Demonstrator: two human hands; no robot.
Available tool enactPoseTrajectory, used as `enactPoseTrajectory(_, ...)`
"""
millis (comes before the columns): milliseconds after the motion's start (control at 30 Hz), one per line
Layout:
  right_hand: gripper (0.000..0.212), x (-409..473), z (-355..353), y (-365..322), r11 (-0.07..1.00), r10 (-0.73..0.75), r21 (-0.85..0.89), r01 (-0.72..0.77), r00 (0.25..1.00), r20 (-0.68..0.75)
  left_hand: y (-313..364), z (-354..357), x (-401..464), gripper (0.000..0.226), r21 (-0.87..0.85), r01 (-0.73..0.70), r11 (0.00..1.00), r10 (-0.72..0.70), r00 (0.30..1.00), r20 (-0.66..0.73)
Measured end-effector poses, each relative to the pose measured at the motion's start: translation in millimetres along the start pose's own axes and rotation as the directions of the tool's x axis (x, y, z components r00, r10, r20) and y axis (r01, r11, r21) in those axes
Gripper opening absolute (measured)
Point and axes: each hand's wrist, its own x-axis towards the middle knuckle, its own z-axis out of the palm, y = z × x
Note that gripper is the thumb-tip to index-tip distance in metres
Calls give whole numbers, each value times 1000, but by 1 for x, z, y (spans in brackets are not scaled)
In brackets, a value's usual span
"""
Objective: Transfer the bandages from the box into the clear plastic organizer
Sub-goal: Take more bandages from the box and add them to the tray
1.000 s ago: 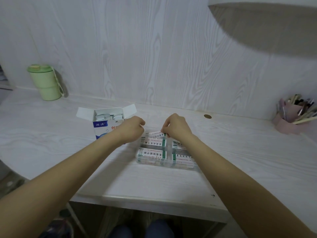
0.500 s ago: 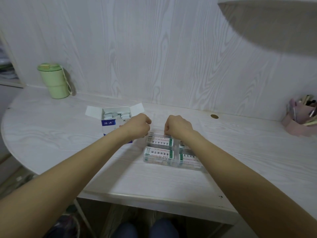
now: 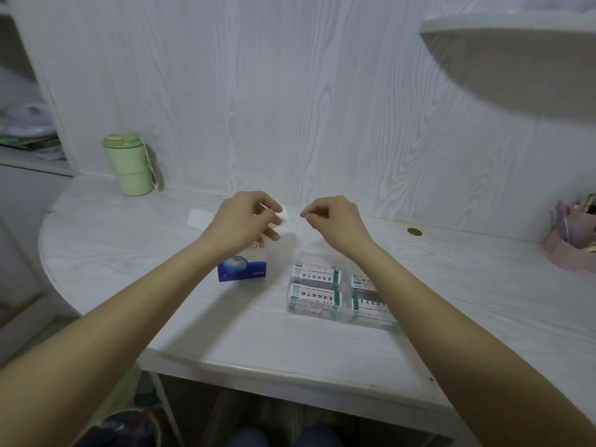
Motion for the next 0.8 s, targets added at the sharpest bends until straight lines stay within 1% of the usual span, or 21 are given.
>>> enactPoseTrajectory(67,20,4,7,-15,996,-91,-1,91,996,-15,-9,-18,3,13,158,-51,986,65,994,-87)
enactPoseTrajectory(100,20,6,12,-21,992,-128,-9,128,992,-5,-15,-27,4,22,251,-58,966,79,994,-78)
enactPoseTrajectory(133,20,9,17,-27,987,-157,-30,158,987,18,-23,-35,7,38,346,-52,937,67,997,-32)
enactPoseTrajectory(200,20,16,28,-35,975,-187,-102,196,978,97,-36,-49,11,72,520,-31,854,-19,996,91)
enactPoseTrajectory(233,22,19,33,-38,970,-178,-139,198,973,144,-41,-52,13,84,581,-24,813,-66,989,132)
enactPoseTrajectory(300,25,23,41,-43,965,-129,-194,176,964,232,-50,-56,16,95,645,-21,764,-120,977,174)
enactPoseTrajectory(367,27,25,48,-45,959,-95,-232,161,958,271,-57,-56,18,93,658,-39,752,-115,975,189)
enactPoseTrajectory(500,24,26,52,-45,941,-86,-298,158,966,242,-63,-55,16,85,663,-112,740,-28,980,197)
enactPoseTrajectory(633,19,27,55,-48,913,-96,-367,177,968,230,-66,-55,12,79,645,-146,750,26,981,192)
enactPoseTrajectory(800,22,33,64,-58,835,-56,-525,165,974,218,-63,-54,14,75,673,-153,723,25,980,196)
